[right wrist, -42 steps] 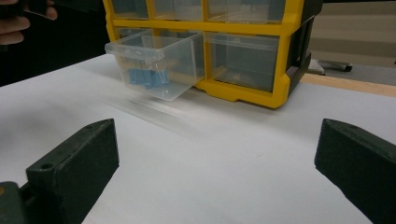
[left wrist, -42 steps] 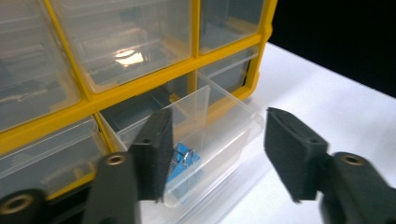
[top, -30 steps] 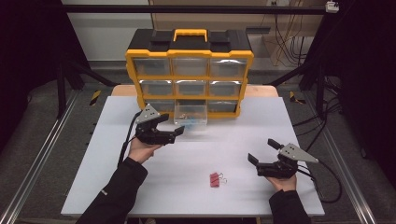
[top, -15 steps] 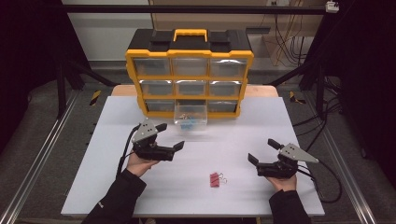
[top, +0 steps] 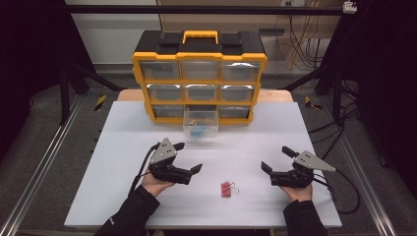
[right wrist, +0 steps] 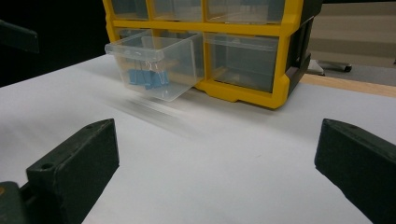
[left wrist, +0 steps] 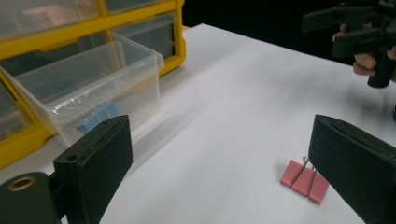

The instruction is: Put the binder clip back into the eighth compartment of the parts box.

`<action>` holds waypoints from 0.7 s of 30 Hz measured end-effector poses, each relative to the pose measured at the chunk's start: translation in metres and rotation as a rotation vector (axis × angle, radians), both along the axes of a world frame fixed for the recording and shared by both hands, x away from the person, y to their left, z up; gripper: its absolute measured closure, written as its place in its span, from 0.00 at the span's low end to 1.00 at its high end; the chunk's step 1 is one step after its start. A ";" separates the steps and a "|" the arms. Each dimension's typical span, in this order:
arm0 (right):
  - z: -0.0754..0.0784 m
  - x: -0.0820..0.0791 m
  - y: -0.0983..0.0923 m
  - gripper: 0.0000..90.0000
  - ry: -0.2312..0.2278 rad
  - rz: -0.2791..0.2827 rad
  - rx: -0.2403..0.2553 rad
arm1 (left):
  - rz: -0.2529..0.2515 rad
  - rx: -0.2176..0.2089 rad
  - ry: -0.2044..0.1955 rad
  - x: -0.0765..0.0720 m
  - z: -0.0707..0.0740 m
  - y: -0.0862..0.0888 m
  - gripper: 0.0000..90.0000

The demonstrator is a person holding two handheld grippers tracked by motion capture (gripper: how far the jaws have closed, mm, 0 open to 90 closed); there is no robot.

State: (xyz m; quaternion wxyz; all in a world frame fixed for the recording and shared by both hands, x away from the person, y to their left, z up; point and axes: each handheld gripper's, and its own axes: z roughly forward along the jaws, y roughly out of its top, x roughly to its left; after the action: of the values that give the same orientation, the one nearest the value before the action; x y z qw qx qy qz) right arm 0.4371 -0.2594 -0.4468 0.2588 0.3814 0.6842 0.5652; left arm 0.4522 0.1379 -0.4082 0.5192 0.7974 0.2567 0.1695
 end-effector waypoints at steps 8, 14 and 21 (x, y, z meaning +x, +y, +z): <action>0.000 0.000 0.000 0.00 -0.001 0.000 0.002 | -0.041 0.030 0.032 -0.005 -0.013 -0.019 0.06; 0.000 0.000 0.000 0.00 0.001 0.001 0.000 | -0.068 0.039 0.038 -0.010 -0.017 -0.031 0.06; 0.000 0.001 0.000 0.00 0.000 0.002 -0.006 | -0.099 0.046 0.040 -0.012 -0.017 -0.049 0.06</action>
State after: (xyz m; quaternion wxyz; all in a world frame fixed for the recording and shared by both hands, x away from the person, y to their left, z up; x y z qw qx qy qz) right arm 0.4377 -0.2592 -0.4472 0.2593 0.3799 0.6861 0.5636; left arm 0.4406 0.0893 -0.4251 0.5031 0.8241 0.2235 0.1335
